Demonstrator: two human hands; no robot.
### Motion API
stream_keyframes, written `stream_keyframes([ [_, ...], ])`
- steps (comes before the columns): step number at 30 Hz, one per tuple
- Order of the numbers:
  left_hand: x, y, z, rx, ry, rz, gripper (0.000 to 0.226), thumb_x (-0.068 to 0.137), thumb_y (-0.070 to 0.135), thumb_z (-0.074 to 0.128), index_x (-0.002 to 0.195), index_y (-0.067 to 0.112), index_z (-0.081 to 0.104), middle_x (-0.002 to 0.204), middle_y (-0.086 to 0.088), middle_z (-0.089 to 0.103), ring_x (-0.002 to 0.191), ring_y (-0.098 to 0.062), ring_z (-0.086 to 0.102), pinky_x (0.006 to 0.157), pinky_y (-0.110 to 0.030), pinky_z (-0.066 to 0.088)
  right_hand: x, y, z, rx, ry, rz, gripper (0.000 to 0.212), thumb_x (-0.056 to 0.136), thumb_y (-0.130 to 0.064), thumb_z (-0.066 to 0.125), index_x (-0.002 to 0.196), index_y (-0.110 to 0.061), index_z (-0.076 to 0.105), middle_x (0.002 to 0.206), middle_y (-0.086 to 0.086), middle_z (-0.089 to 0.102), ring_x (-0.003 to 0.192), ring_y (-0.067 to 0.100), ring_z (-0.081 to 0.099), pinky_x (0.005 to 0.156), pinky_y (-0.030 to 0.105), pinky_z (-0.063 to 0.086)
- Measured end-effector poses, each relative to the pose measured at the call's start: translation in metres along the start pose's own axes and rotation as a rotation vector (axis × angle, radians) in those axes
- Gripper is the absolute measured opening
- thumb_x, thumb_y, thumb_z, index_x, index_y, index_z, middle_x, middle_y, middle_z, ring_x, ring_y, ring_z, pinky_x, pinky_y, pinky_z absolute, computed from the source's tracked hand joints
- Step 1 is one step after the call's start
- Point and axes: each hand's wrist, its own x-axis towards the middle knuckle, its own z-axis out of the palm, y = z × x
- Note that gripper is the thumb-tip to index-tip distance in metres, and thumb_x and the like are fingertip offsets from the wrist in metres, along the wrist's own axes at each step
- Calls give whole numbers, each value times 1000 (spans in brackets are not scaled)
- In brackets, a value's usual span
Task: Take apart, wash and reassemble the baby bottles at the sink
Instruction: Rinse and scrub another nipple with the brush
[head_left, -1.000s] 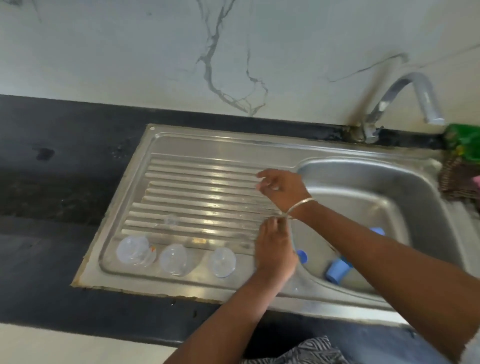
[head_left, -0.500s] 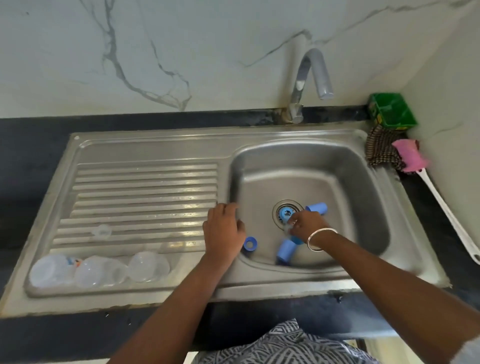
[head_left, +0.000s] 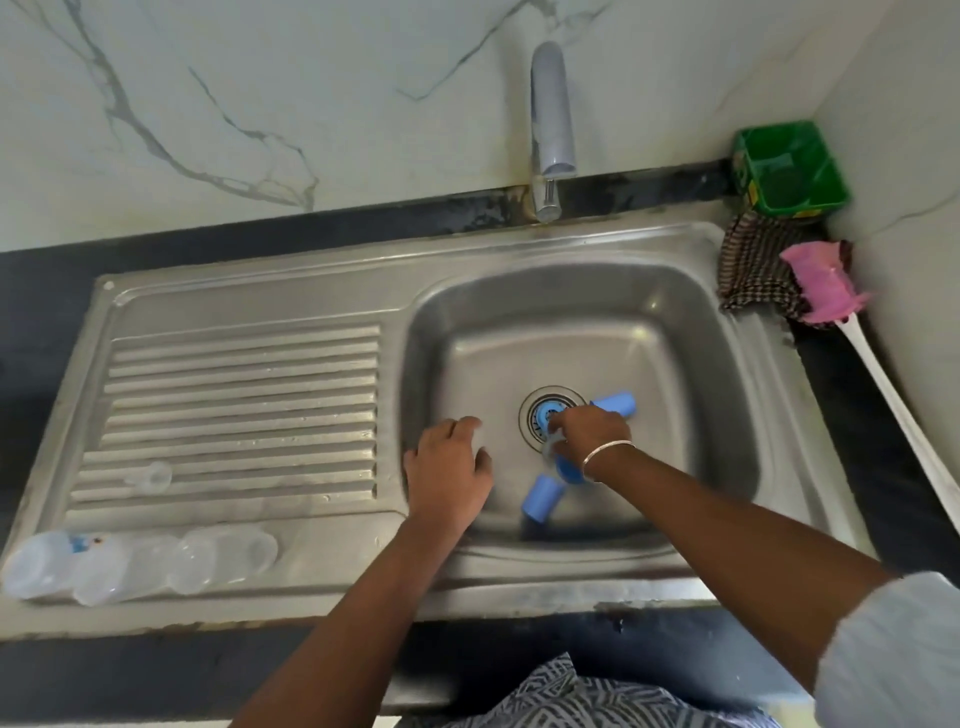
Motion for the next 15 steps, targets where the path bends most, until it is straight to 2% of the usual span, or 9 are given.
stream_keyframes([
  [4,4,10,8,-38,-32,-38,37,94,28,55,131,29,56,125,7,59,123,-20,49,99,-40,38,10,-6,6,-126,-6,-115,21,83,-17,58,99,-25,69,105,2,67,105,25,63,76,30,42],
  [7,7,13,12,-36,-40,-54,36,94,29,55,131,28,57,125,7,58,122,-19,49,99,-41,38,14,-8,7,-204,-39,-154,25,81,-6,60,102,-17,68,112,6,65,109,29,62,84,35,47],
  [10,9,18,13,9,-52,-27,36,95,30,54,131,28,57,126,6,58,122,-19,50,98,-41,39,18,-8,4,-249,-35,-174,25,82,-1,59,104,-10,67,113,8,63,109,31,62,82,36,47],
  [13,13,22,16,-15,-93,-12,34,96,28,54,129,28,58,126,6,58,122,-19,50,98,-41,40,22,-4,6,-165,-4,-193,20,84,-5,58,100,-11,69,109,8,62,106,30,61,78,36,48],
  [15,18,23,20,-75,-109,2,34,95,22,53,127,26,61,125,4,60,119,-20,54,97,-38,45,24,2,9,-11,29,-199,15,85,-8,59,94,-15,68,101,6,64,101,29,62,76,35,50],
])
